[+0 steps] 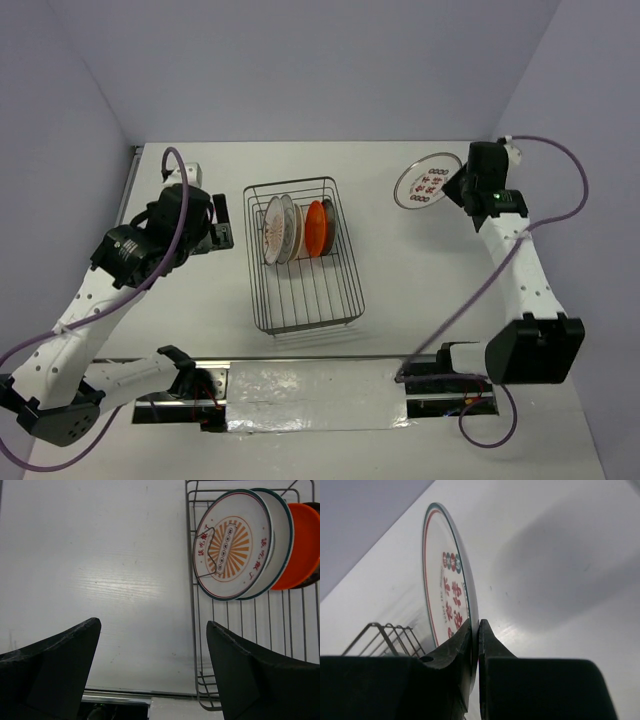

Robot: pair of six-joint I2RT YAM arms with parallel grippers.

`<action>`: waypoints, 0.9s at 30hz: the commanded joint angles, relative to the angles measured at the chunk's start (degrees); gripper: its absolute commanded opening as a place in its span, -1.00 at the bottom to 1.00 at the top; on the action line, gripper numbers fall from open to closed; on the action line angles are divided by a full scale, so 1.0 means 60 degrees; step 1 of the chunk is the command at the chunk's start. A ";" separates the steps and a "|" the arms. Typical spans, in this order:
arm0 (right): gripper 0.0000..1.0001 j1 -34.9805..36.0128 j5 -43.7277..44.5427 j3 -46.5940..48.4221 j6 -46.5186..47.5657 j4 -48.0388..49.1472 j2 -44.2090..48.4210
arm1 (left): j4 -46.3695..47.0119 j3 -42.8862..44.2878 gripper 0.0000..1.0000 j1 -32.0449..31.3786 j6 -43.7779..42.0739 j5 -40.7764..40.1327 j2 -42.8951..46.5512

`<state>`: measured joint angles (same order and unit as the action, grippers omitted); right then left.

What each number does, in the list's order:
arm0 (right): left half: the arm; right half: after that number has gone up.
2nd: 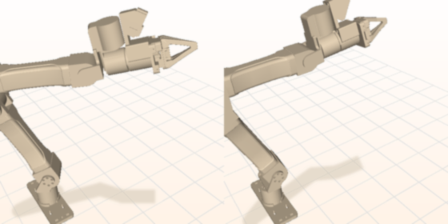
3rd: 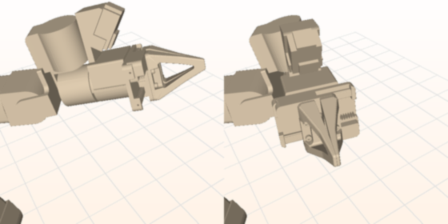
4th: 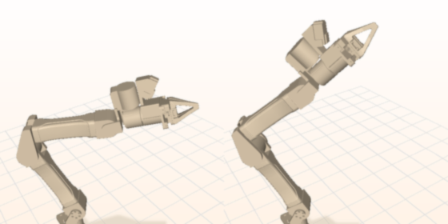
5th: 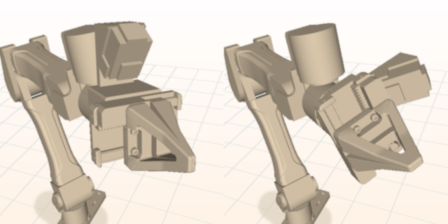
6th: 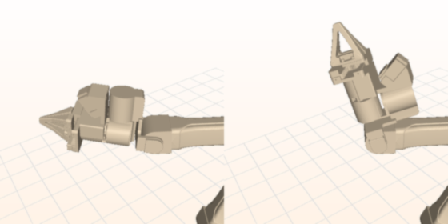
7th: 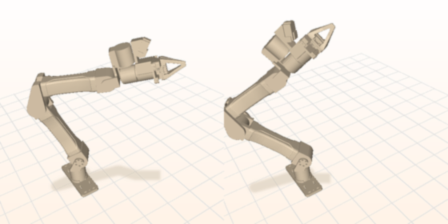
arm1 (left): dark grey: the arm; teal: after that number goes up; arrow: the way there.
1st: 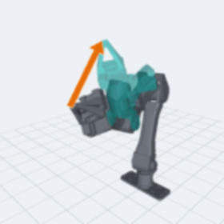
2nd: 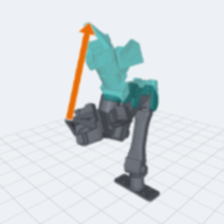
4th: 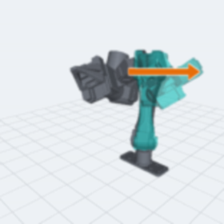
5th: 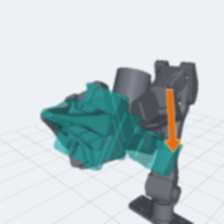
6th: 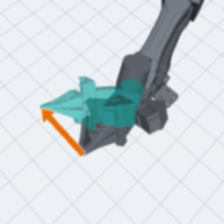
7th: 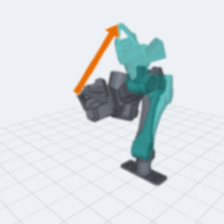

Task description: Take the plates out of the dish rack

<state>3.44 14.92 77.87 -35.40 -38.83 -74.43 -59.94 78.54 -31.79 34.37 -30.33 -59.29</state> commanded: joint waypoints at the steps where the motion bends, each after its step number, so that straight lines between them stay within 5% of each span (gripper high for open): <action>1: -1.00 -0.1258 -0.3509 -0.2134 -0.1204 0.5319 -0.0440 | 0.0643 0.0357 0.99 0.0040 -0.0395 0.1080 0.0139; 9: -0.97 -0.2316 -0.4607 -0.3616 -0.1760 0.7860 -0.2736 | 0.1670 -0.0287 0.99 0.0054 -0.1099 0.3163 0.1003; 11: -0.76 -0.2361 -0.4654 -0.3516 -0.1602 0.7630 -0.3207 | 0.1670 -0.0375 0.99 0.0054 -0.1085 0.3384 0.1209; 14: 0.26 -0.2317 -0.4728 -0.2784 -0.1206 0.6606 -0.4101 | 0.1510 -0.0449 0.99 0.0054 -0.1070 0.3371 0.1385; 16: 0.40 -0.2171 -0.3536 -0.1921 -0.0971 0.4647 -0.4410 | 0.1378 -0.0420 0.99 0.0054 -0.1026 0.3239 0.1385; 21: 0.68 0.0110 0.0643 0.0641 0.0024 0.0034 -0.3304 | 0.0266 0.0122 0.99 0.0054 -0.0252 0.1469 0.0874; 27: 0.65 0.4328 0.2230 0.2572 0.0890 -0.1609 -0.1964 | -0.0893 0.0371 0.99 0.0054 0.1404 -0.0320 -0.0004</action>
<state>20.53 19.46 86.02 -33.85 -36.88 -91.85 -61.10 78.81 -31.66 36.75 -24.88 -57.45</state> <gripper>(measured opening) 0.828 0.995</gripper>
